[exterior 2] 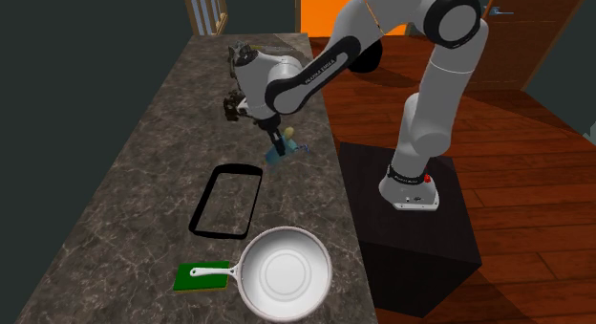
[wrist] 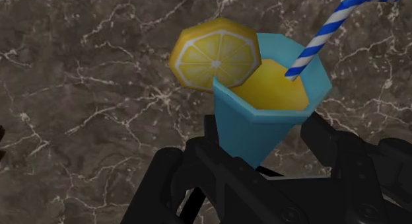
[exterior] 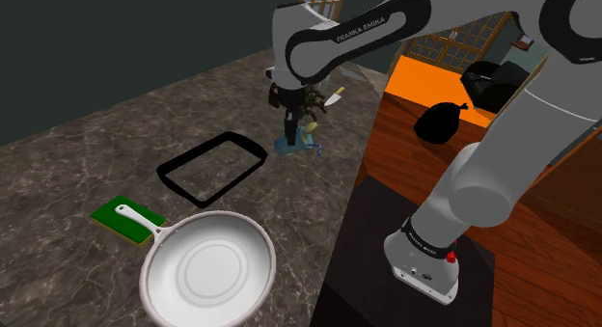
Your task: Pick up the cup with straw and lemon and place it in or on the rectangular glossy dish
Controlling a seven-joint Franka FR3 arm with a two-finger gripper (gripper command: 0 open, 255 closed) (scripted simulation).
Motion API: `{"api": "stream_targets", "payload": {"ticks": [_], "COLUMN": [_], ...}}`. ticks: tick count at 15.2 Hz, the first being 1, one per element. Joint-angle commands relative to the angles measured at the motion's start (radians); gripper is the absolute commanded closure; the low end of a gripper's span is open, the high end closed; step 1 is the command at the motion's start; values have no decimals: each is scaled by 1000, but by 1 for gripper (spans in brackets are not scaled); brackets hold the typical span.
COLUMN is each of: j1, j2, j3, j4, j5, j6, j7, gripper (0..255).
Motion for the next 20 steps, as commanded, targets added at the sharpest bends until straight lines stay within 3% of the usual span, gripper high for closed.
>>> {"api": "stream_targets", "payload": {"ticks": [1, 2, 9, 15, 19, 20], "j1": [1, 1, 57, 118, 171, 171], "j2": [-17, -21, 192, 399, 566, 568], "j3": [0, 0, 50, 73, 79, 78], "j4": [12, 15, 306, 616, 884, 875], "j5": [4, 5, -8, -34, -55, -56], "j6": [-29, -35, -125, -237, -342, -330], "j7": [-4, -4, 102, 179, 219, 220], "gripper": [255, 255, 255, 255, 255, 255]}}
